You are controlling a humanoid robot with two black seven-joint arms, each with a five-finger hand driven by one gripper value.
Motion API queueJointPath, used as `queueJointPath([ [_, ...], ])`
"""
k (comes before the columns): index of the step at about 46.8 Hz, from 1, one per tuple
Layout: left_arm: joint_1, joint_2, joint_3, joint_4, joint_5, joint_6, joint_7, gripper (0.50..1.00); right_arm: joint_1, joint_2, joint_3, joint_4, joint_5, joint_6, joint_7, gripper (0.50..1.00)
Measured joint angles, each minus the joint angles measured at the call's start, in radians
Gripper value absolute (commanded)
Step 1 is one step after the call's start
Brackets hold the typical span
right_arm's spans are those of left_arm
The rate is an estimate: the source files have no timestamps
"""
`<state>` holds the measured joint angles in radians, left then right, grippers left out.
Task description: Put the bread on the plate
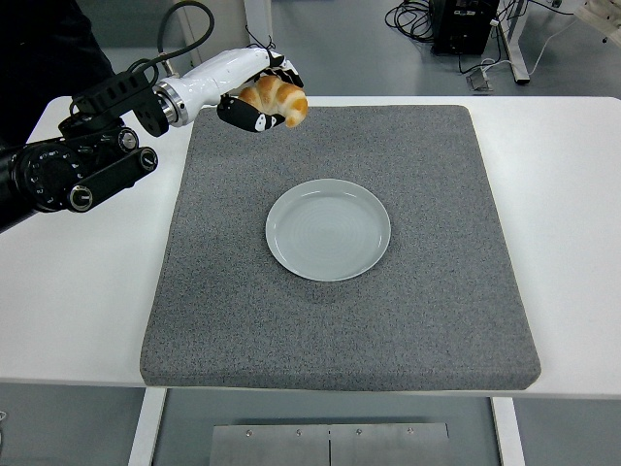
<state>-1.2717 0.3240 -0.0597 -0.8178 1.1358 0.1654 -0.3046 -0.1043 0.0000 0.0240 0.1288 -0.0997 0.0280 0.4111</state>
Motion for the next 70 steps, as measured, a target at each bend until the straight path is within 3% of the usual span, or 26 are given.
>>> queueJointPath([
  [40,0.054,-0.044,0.004,-0.208,0.233,0.033,0.009,0.590,0.000,0.000,0.000,0.000,0.000,0.001,0.000,1.000],
  [70,0.137,-0.048,0.018,-0.199,0.316,0.086,0.008,0.593,0.000,0.000,0.000,0.000,0.000,0.001,0.000,1.000],
])
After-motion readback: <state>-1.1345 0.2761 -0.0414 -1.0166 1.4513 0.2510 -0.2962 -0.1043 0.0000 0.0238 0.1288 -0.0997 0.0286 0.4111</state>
